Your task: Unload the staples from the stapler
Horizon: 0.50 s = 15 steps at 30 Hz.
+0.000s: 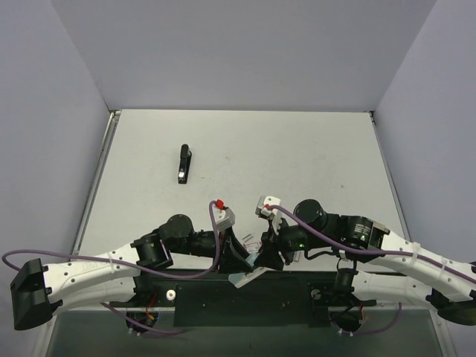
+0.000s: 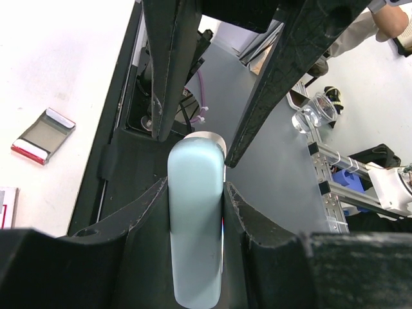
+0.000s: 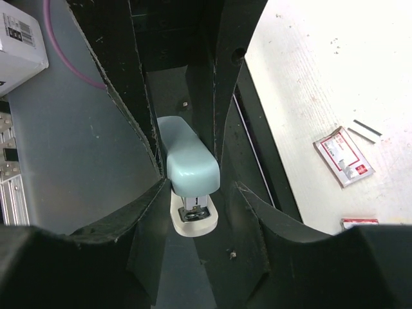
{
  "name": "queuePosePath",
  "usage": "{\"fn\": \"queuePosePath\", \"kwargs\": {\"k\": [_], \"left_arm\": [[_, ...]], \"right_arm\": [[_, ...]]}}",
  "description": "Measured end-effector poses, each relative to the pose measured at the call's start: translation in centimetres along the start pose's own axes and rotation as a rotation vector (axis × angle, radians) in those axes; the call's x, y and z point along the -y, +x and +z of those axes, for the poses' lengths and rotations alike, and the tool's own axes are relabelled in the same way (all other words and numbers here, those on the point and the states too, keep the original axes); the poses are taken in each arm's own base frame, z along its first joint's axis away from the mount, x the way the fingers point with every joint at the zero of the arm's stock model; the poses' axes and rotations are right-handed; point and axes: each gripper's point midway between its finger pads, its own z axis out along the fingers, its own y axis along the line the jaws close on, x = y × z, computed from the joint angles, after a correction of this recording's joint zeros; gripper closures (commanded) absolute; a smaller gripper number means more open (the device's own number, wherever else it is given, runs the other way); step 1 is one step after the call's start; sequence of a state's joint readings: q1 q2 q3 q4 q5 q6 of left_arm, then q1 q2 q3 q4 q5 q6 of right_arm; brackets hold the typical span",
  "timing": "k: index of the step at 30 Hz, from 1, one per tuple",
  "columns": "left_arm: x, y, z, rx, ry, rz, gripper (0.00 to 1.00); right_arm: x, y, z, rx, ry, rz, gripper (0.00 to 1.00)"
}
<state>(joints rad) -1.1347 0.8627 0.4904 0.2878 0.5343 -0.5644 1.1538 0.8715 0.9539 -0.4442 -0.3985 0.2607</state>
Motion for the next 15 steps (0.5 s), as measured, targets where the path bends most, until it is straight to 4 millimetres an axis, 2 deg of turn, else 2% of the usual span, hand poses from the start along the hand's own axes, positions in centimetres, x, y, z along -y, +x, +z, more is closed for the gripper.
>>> {"fn": "queuePosePath", "kwargs": {"k": [11, 15], "left_arm": [[0.20, -0.04, -0.22, 0.004, -0.007, 0.015, 1.00], [0.49, -0.36, -0.25, 0.012, -0.001, 0.028, 1.00]], "right_arm": [[-0.59, 1.04, 0.33, -0.008, -0.045, 0.013, 0.65], [-0.91, 1.01, 0.08, 0.005, -0.061, 0.013, 0.69]]}}
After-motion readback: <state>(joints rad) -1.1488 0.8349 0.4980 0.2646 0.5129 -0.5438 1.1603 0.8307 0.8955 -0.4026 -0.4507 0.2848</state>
